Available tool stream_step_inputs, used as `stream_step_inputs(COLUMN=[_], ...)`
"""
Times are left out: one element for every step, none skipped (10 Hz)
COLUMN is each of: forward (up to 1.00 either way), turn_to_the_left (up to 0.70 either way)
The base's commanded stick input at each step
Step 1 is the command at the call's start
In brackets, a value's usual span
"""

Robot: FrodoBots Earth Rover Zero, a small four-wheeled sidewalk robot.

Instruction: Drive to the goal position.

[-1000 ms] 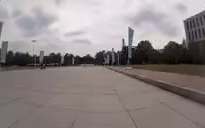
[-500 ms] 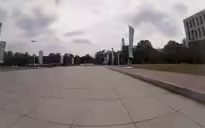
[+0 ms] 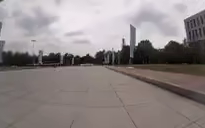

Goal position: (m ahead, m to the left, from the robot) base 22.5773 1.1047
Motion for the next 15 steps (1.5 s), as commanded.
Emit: stream_step_inputs(forward=[0.60, 0.60, 0.60, 0.60, 0.60, 0.60, 0.60, 0.60, 0.60, 0.60, 0.60, 0.60, 0.60, 0.60, 0.60], turn_to_the_left=[0.00, 0.00, 0.00, 0.00, 0.00, 0.00, 0.00, 0.00, 0.00, 0.00, 0.00, 0.00, 0.00, 0.00, 0.00])
